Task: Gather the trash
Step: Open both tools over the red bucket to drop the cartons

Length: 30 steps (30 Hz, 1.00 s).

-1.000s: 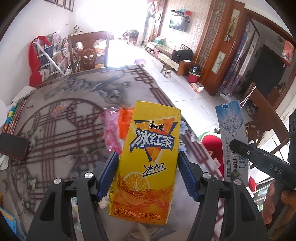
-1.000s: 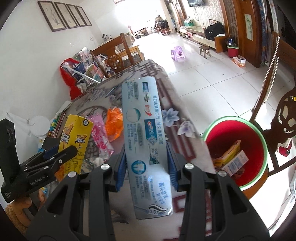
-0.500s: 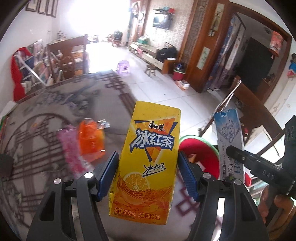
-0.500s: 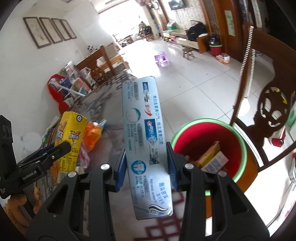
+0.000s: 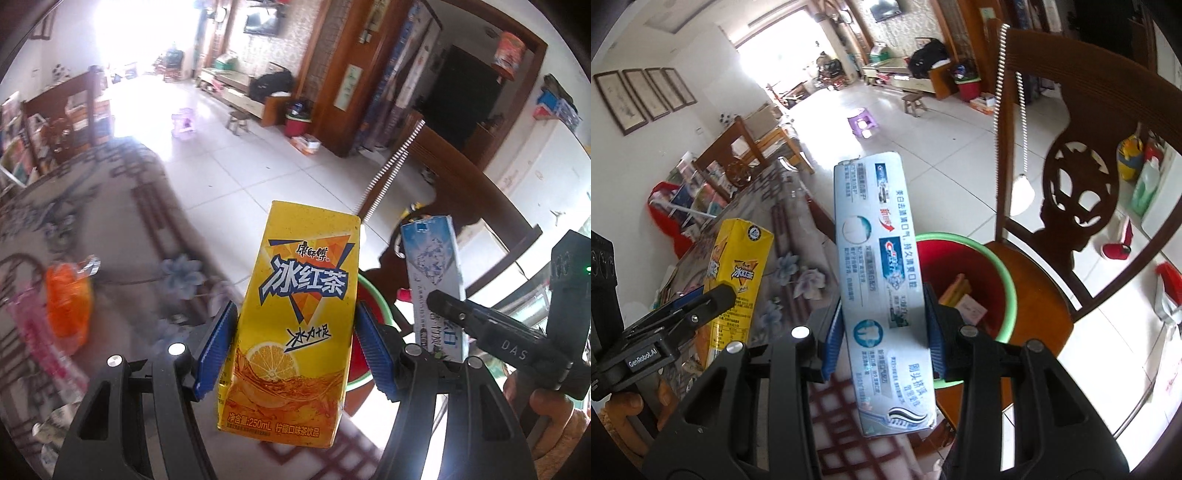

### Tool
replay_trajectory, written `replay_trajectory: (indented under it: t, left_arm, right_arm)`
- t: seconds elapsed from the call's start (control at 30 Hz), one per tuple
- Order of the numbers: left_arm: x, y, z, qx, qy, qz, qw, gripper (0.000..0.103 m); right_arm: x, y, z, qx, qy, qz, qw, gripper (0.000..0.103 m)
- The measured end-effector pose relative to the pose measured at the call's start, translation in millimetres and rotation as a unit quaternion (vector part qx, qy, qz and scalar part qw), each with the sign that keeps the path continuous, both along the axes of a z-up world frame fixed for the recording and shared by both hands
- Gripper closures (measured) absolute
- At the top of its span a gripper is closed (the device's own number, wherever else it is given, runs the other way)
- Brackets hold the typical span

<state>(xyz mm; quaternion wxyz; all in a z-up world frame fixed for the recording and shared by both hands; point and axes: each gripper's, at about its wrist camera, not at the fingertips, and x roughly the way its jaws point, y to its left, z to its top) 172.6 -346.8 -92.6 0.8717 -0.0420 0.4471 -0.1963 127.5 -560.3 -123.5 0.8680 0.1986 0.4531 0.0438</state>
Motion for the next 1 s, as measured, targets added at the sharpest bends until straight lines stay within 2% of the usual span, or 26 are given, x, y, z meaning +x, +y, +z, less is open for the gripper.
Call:
replay_trajectory:
  t: [0.37,0.4,0.43,0.5,0.53,0.73,1.0]
  left_arm:
    - [23.7,-40.4,-10.4,-0.006,0.015,-0.045,0.9989,0.04]
    - [26.5,-42.1,-12.4,-0.006,0.021,-0.048,0.9986,0.039]
    - [29.4,-42.4,-15.8,-0.005,0.03,-0.049,0.9984,0.029]
    - [33.3,-41.3,-19.0,-0.005,0.033,-0.04,0.9987,0.023]
    - [34.5,-39.8,-19.8,-0.008,0.035,-0.037,0.9987,0.023]
    - [27.8,-20.4,-15.5,0.002,0.025,-0.012,0.9996,0.023]
    - [-3.2,16.1,-13.7,0.005,0.019,0.037,0.9991,0.023]
  right_arm:
    - [10.5,-22.6,-18.0,0.007,0.018,-0.023,1.0,0.065]
    - [11.9,-23.7,-18.8,0.007,0.019,-0.024,1.0,0.063]
    - [13.8,-23.8,-19.2,0.007,0.02,-0.025,0.999,0.063]
    - [19.5,-23.7,-20.1,0.01,0.021,-0.023,0.999,0.049]
    - [21.9,-24.4,-19.1,0.008,0.018,-0.026,0.999,0.047]
    - [31.8,-20.3,-15.3,-0.004,0.008,-0.02,1.0,0.047]
    - [40.6,-0.1,-18.9,0.002,0.017,0.005,1.0,0.044]
